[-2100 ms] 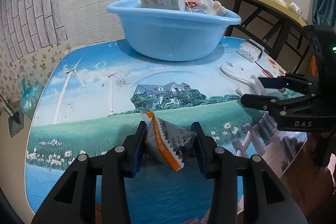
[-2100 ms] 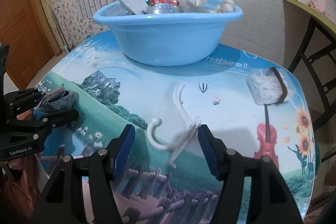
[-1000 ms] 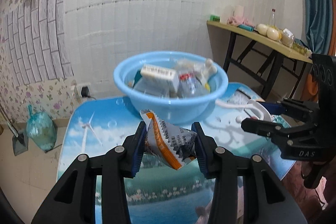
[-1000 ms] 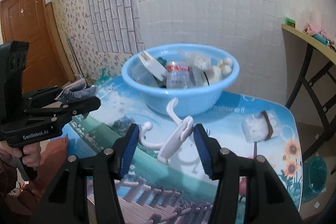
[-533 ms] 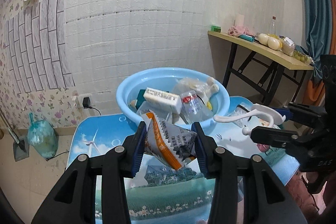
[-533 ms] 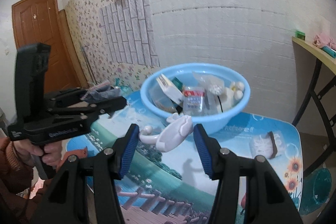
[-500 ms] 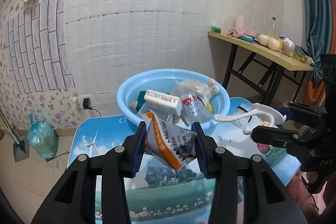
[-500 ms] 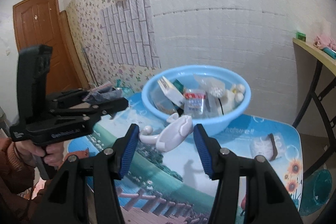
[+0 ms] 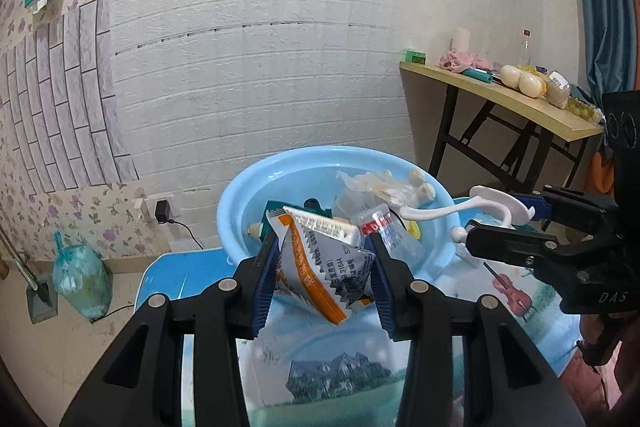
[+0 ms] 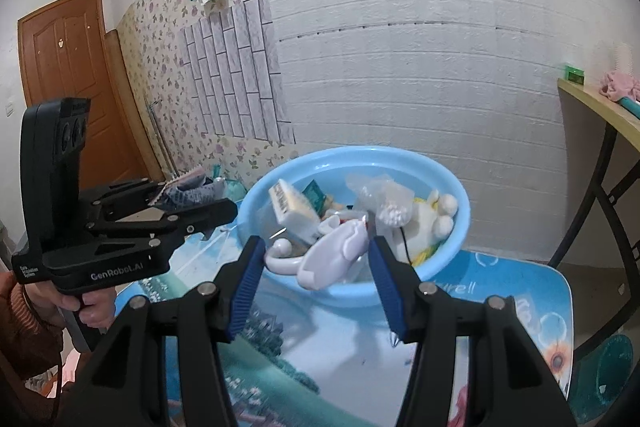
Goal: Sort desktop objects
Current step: 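Carry snack bag with left gripper while right gripper carries hook to basin, then open both grippers to drop bag and hook into basin, then move right gripper from basin to clear cotton-swab box on table, then grasp clear swab box tied with brown string with right gripper, then carry swab box into basin and open right gripper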
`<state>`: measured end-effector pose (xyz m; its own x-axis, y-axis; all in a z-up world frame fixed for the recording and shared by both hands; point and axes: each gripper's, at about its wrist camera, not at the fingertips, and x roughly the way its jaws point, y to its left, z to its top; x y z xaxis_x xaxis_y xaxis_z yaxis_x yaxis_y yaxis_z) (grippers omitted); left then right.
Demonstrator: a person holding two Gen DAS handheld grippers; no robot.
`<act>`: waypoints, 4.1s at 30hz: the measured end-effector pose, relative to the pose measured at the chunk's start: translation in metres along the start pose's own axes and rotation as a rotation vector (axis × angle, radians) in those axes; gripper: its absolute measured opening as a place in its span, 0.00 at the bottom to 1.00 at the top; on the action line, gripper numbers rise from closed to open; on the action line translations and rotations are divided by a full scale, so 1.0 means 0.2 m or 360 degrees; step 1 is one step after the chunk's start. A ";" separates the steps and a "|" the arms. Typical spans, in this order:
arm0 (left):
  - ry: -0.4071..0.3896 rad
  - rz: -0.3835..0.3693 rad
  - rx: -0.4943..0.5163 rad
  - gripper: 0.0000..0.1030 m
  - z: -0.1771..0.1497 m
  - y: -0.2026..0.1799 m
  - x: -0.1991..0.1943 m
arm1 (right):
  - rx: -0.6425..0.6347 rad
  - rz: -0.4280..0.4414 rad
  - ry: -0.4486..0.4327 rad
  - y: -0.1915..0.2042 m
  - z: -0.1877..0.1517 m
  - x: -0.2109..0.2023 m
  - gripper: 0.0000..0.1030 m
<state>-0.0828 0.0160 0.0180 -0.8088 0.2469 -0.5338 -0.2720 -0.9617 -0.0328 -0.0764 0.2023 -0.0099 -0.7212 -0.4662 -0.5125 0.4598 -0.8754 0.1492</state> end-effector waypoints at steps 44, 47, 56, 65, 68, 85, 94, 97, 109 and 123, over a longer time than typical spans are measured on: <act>0.0102 -0.0001 0.0035 0.73 0.06 -0.03 0.34 | 0.0140 -0.0262 0.0116 -0.33 -0.02 0.21 0.55; 0.0118 0.0012 0.0007 0.74 0.04 -0.02 0.33 | 0.0156 -0.0360 0.0133 -0.39 -0.08 0.15 0.56; 0.0169 0.0024 -0.0052 0.78 -0.02 0.00 0.33 | 0.0325 -0.0561 0.0226 -0.58 -0.22 0.11 0.76; 0.0183 0.0035 -0.0045 0.78 -0.03 -0.01 0.34 | 0.0320 -0.0586 0.0362 -0.65 -0.32 0.18 0.96; 0.0191 0.0038 -0.0053 0.78 -0.03 0.00 0.34 | 0.0299 -0.0594 0.0385 -0.67 -0.33 0.20 0.96; 0.0179 0.0046 -0.0056 0.78 -0.04 0.00 0.31 | 0.0329 -0.0552 0.0436 -0.71 -0.33 0.20 0.47; 0.0170 0.0059 -0.0057 0.78 -0.05 0.01 0.26 | 0.0306 -0.0494 0.0465 -0.67 -0.34 0.24 0.81; 0.0171 0.0062 -0.0067 0.78 -0.05 0.02 0.26 | 0.0252 -0.0491 0.0500 -0.65 -0.34 0.28 0.85; 0.0168 0.0056 -0.0073 0.78 -0.06 0.03 0.25 | 0.0292 -0.0461 0.0417 -0.64 -0.32 0.21 0.82; 0.0155 0.0021 -0.0071 0.78 -0.05 0.03 0.24 | 0.0247 -0.0251 0.0137 -0.42 -0.04 0.02 0.82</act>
<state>-0.1180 0.0217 -0.0159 -0.7569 0.2232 -0.6142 -0.2362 -0.9698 -0.0613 -0.1141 0.2751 -0.0306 -0.7278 -0.3151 -0.6091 0.2549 -0.9489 0.1862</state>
